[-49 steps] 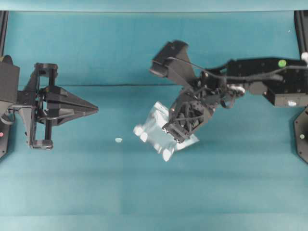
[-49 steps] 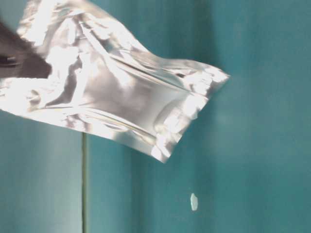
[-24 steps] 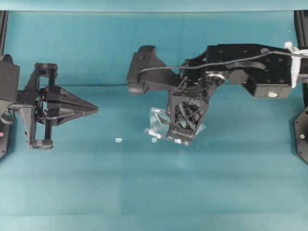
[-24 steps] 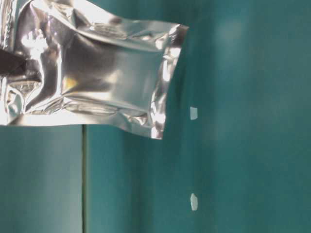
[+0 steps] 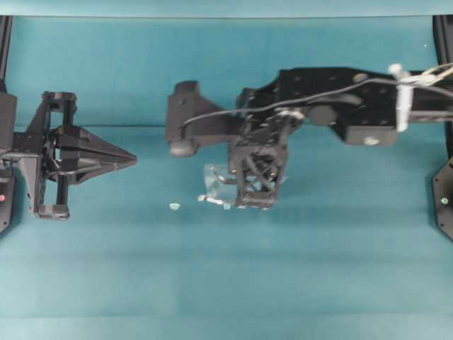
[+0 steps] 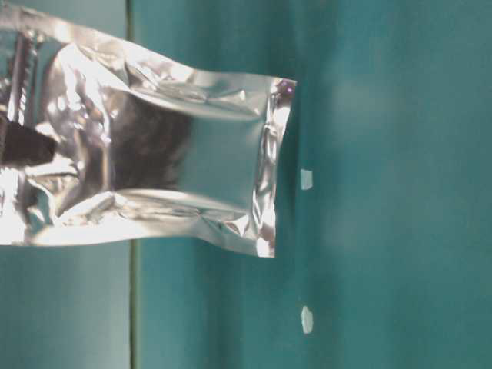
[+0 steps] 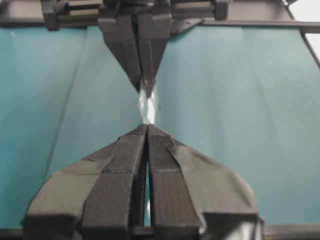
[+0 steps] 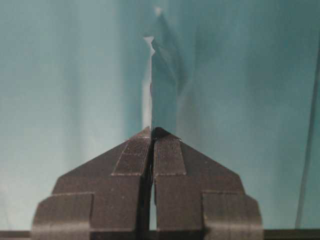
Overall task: Hand over the silver zip bag and make it stand upright.
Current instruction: 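Lift the bag and rotate it upright, moving it toward the left gripper, then move the left gripper to the bag's lower edge and close on it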
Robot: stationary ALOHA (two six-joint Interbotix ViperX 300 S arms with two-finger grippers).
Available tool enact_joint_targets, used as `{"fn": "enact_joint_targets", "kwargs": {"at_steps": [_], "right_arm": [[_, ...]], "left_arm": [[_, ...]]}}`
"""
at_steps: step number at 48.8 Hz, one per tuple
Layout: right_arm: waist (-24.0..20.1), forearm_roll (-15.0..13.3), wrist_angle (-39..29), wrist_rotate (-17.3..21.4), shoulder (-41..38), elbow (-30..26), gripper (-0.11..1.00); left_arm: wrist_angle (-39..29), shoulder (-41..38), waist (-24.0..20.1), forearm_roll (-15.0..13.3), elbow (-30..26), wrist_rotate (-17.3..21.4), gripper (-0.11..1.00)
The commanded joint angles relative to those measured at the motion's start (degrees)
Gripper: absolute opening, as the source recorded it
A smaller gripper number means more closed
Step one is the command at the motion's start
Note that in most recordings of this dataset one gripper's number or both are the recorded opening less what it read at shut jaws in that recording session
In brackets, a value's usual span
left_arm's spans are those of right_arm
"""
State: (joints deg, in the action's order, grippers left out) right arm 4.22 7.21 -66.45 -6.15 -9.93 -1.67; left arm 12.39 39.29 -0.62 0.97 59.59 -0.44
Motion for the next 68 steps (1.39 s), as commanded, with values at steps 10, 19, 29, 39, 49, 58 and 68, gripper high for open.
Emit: {"fn": "enact_joint_targets", "kwargs": {"at_steps": [10,19,29,39,49,58,68], "right_arm": [[-1.41,-2.55,-2.81,-2.29,-2.72,-5.45,0.01],[-2.02,-3.87,-5.10,-3.25,-3.78,-6.42,0.01],[-2.20,-3.96,-4.92,-3.52,-3.96,-6.42,0.01],[-2.46,-3.96,-4.83,-3.52,-4.22,-6.42,0.01],[-2.46,-3.96,-4.75,-3.52,-4.66,-6.33,0.01],[-2.37,-4.66,-4.75,-3.52,-4.75,-6.42,0.01],[-2.37,-5.63,-4.48,-3.52,-4.75,-6.50,0.01]], "left_arm": [[-0.35,0.44,-0.18,0.18,-0.44,0.09,0.01],[-0.35,0.44,-0.18,0.18,-0.26,0.18,0.01],[-0.35,0.44,-0.18,0.18,-0.18,0.18,0.01],[-0.35,0.44,-0.18,0.18,-0.09,0.18,0.01],[-0.35,0.44,-0.18,0.18,-0.09,0.18,0.01],[-0.35,0.44,-0.18,0.18,-0.09,0.18,0.01],[-0.35,0.35,-0.18,0.18,0.00,0.09,0.01]]}}
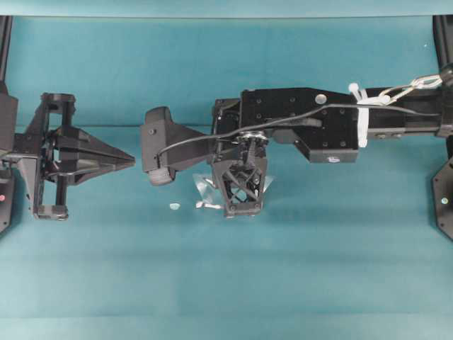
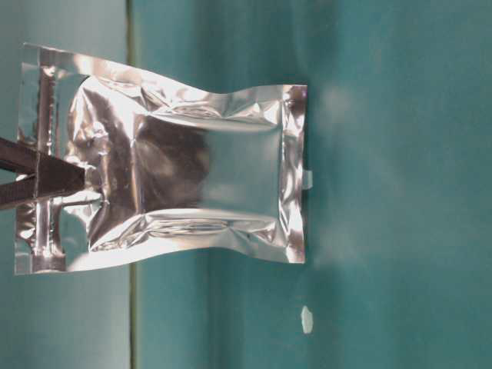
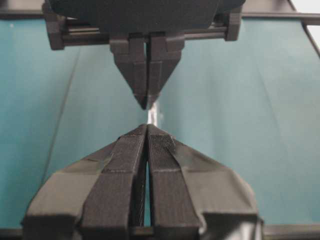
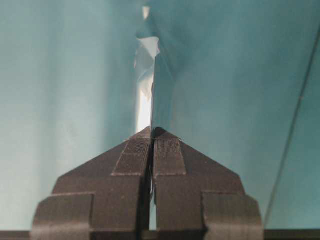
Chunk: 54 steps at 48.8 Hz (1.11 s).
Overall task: Hand over the silver zip bag and make it stand upright.
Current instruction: 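Move the left gripper to the bag's lower edge and close on it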
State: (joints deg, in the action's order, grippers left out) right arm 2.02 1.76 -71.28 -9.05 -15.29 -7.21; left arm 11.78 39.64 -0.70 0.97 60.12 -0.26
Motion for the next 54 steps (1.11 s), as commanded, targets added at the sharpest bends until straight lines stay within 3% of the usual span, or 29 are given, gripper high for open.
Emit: {"fn": "enact_joint_targets", "kwargs": {"at_steps": [1,6,16,20,24,33,37,44,54], "right_arm": [[-0.18,-0.18,0.44,-0.62,0.62,-0.88,0.01],[-0.26,-0.18,0.53,-0.62,0.62,-0.88,0.01],[-0.44,-0.18,0.79,-0.62,0.62,-0.70,0.01],[-0.62,-0.09,1.32,-0.53,0.62,-0.53,0.01],[-0.88,-0.18,1.58,-0.44,0.62,-0.35,0.01],[-1.32,-0.09,1.58,-0.35,0.70,0.18,0.01],[-1.41,-0.09,1.67,-0.26,0.62,0.26,0.01],[-1.49,-0.09,1.67,-0.09,0.62,0.26,0.01],[-1.49,-0.18,1.58,-0.09,0.62,0.35,0.01]], "left_arm": [[0.18,-0.09,-0.09,0.18,-0.53,-0.09,0.01],[-0.62,-0.44,-0.09,0.18,-0.53,-1.32,0.01],[-3.08,-2.29,-0.44,0.18,0.09,-7.65,0.01],[-2.81,-3.16,-0.35,0.18,0.62,-8.61,0.06],[-1.49,-3.96,-0.26,0.18,1.32,-9.32,0.21],[4.92,-5.89,0.26,0.18,3.43,-12.39,0.76],[8.61,-7.38,0.53,0.18,4.48,-12.83,0.94],[13.10,-12.04,1.05,0.18,5.10,-12.04,0.88],[17.67,-20.21,2.02,0.18,3.43,-12.04,0.91]]}}
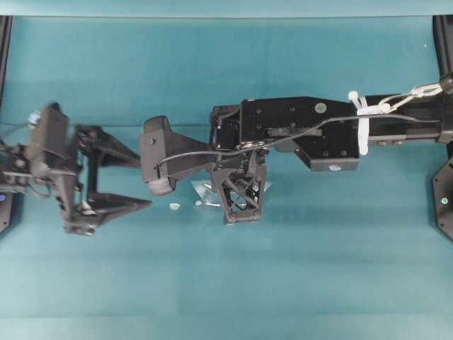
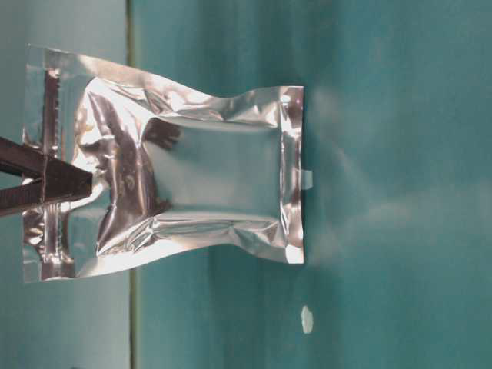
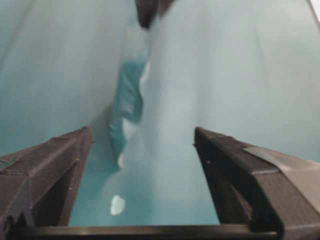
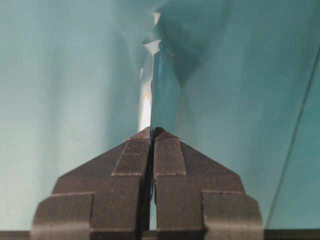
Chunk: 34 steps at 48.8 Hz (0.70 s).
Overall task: Hand over the silver zip bag and make it stand upright.
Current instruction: 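Move the left gripper to the bag's lower edge and close on it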
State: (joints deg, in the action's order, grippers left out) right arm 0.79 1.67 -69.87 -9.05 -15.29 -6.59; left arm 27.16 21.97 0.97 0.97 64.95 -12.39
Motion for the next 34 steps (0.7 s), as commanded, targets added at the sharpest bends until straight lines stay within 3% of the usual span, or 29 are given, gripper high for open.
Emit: {"fn": "enact_joint_targets", "kwargs": {"at_steps": [1,15,34], "right_arm": [[-0.35,0.00,0.18,0.00,0.62,-0.26,0.01],[-0.26,-0.09,0.26,0.09,0.62,-0.09,0.01],[-0.35,-0.09,0.26,0.79,0.62,-0.09,0.01]], "left_arm": [[2.90,-3.34,0.35,0.18,-1.58,0.09,0.91],[14.33,-16.26,0.44,0.18,-4.22,0.09,0.91],[16.61,-27.69,0.35,0.18,-11.25,0.18,0.91]]}}
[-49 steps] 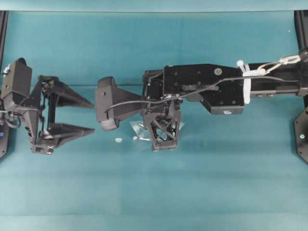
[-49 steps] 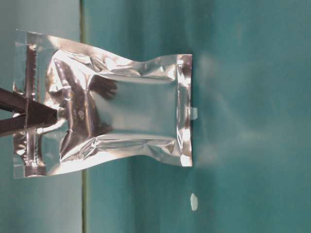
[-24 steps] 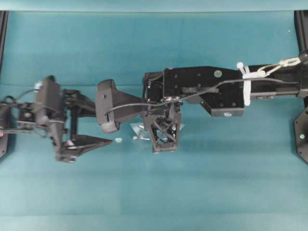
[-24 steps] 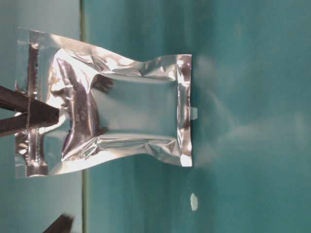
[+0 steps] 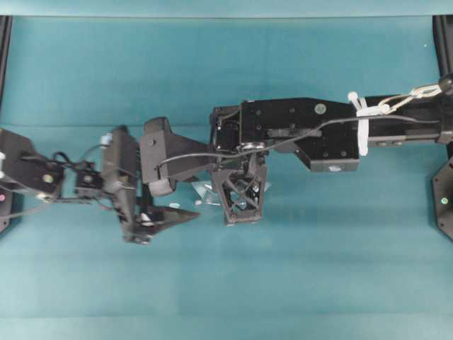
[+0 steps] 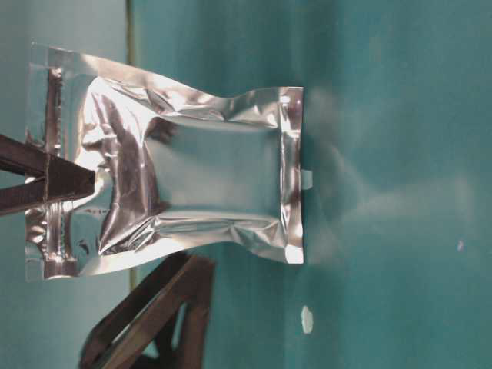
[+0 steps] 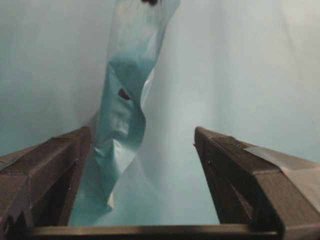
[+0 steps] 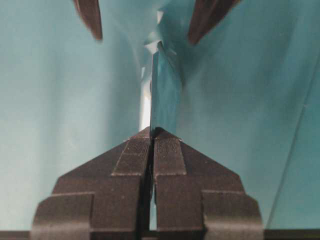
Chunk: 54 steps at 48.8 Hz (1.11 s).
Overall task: Hand over the silver zip bag and make it stand upright.
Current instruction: 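Move the left gripper to the bag's lower edge and close on it, then open the right gripper, releasing the bag to the left gripper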
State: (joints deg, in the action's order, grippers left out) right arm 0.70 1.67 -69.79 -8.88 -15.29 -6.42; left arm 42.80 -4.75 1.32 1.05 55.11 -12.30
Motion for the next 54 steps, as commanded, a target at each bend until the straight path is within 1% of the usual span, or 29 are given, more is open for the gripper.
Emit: {"fn": "enact_joint_targets", "kwargs": {"at_steps": [1,22,33,46,54], "right_arm": [[-0.18,0.00,0.18,0.70,0.62,-0.26,0.01],[-0.26,0.00,0.18,0.70,0.62,-0.26,0.01],[-0.18,-0.09,0.26,0.70,0.62,-0.18,0.01],[-0.26,0.00,0.62,0.70,0.62,-0.18,0.01],[-0.18,0.00,0.62,0.70,0.62,-0.18,0.01]], "left_arm": [[1.14,-1.41,0.00,0.09,-1.76,0.09,0.91],[3.96,-8.35,-1.41,0.09,-6.24,0.09,0.91],[3.87,-10.81,-2.55,0.09,-8.61,0.09,0.91],[3.78,-12.74,-2.55,0.09,-10.28,0.09,0.90],[3.78,-12.92,-2.55,0.09,-10.37,0.09,0.89]]}}
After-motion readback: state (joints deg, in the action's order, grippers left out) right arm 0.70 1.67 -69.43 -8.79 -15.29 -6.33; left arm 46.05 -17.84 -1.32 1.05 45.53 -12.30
